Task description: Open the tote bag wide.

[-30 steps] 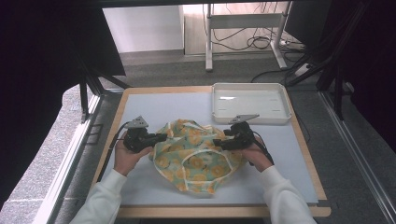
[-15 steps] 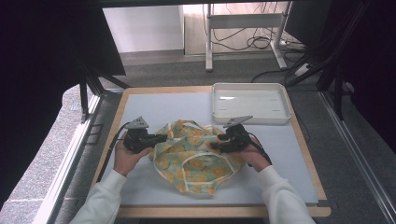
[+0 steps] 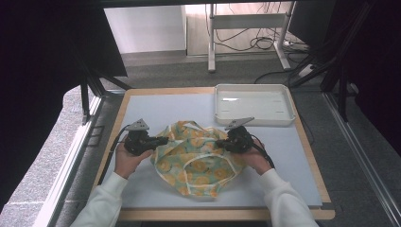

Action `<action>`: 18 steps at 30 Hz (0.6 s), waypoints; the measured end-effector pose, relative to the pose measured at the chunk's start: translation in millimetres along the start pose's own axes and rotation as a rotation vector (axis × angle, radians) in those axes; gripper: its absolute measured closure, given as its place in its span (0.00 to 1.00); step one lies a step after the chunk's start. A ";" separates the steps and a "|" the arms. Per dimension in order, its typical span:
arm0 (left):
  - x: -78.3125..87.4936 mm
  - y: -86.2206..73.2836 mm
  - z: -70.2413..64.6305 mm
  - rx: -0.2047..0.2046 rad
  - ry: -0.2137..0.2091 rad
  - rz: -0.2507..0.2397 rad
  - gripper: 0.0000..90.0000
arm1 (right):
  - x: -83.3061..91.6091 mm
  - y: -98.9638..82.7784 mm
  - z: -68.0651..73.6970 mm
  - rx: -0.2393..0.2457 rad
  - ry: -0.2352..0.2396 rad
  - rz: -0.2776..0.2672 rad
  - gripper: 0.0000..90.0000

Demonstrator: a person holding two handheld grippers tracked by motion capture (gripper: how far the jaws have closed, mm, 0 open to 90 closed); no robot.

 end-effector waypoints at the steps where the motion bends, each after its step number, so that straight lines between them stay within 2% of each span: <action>1: 0.1 -0.1 0.1 0.000 0.000 0.000 1.00 | 0.7 0.3 0.1 0.000 0.001 -0.002 0.99; 8: 3.0 0.8 0.6 -0.003 0.002 -0.010 1.00 | 10.7 7.3 1.1 0.011 -0.013 -0.046 0.99; 18: 9.7 4.2 -2.4 0.000 -0.004 -0.036 1.00 | 31.7 24.3 -0.6 0.018 -0.082 -0.157 0.99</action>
Point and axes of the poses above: each handheld gripper's, and its own axes: x roughly backward along the jaws, y roughly out of its top, z roughly to its left, the point moved 9 cm from there along -x, roughly forward along the jaws, and after that the axes turned 6 degrees about z, right-handed, at the moved point
